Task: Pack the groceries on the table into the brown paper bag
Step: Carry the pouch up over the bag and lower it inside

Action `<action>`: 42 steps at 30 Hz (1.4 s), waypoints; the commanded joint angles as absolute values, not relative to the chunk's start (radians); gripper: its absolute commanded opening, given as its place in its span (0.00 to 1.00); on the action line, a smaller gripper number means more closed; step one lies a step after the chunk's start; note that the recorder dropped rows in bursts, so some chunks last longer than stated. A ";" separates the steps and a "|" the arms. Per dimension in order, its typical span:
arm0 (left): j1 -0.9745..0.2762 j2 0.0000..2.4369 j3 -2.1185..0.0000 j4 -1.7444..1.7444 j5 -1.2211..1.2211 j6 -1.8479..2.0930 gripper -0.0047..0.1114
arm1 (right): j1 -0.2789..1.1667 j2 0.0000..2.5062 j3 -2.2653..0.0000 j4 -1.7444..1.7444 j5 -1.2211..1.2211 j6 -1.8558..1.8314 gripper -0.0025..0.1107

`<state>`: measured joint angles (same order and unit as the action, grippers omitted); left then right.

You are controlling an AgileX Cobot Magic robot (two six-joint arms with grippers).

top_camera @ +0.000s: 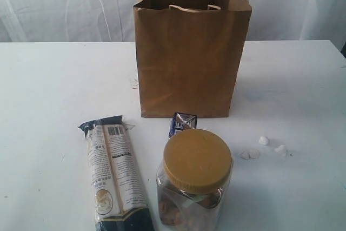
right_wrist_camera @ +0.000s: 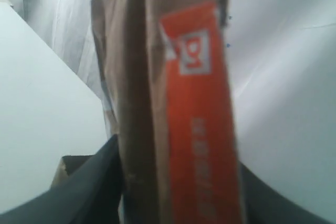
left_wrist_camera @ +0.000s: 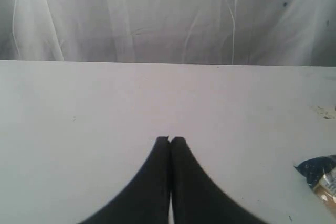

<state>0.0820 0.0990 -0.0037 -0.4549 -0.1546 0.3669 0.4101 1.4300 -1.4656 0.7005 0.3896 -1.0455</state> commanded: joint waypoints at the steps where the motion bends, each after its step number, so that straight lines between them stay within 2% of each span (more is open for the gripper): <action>1: 0.044 0.094 0.000 -0.471 -0.158 0.368 0.04 | 0.407 1.502 -1.493 0.713 0.280 -1.088 0.02; 21: 0.032 0.094 0.000 -0.471 -0.158 0.368 0.04 | 0.398 1.680 -1.493 0.673 0.207 -1.104 0.03; 29: 0.032 0.094 0.000 -0.471 -0.158 0.368 0.04 | 0.398 1.680 -1.488 0.630 0.204 -1.104 0.27; 38: 0.032 0.094 0.000 -0.471 -0.158 0.368 0.04 | 0.358 1.678 -1.475 0.575 0.238 -1.095 0.29; 42: 0.032 0.094 0.000 -0.471 -0.158 0.368 0.04 | 0.349 1.677 -1.475 0.562 0.255 -1.095 0.36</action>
<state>0.0354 0.0990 -0.0037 -0.4549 -0.1546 0.3669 0.3584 1.6950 -1.4727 0.5606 0.2768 -1.0923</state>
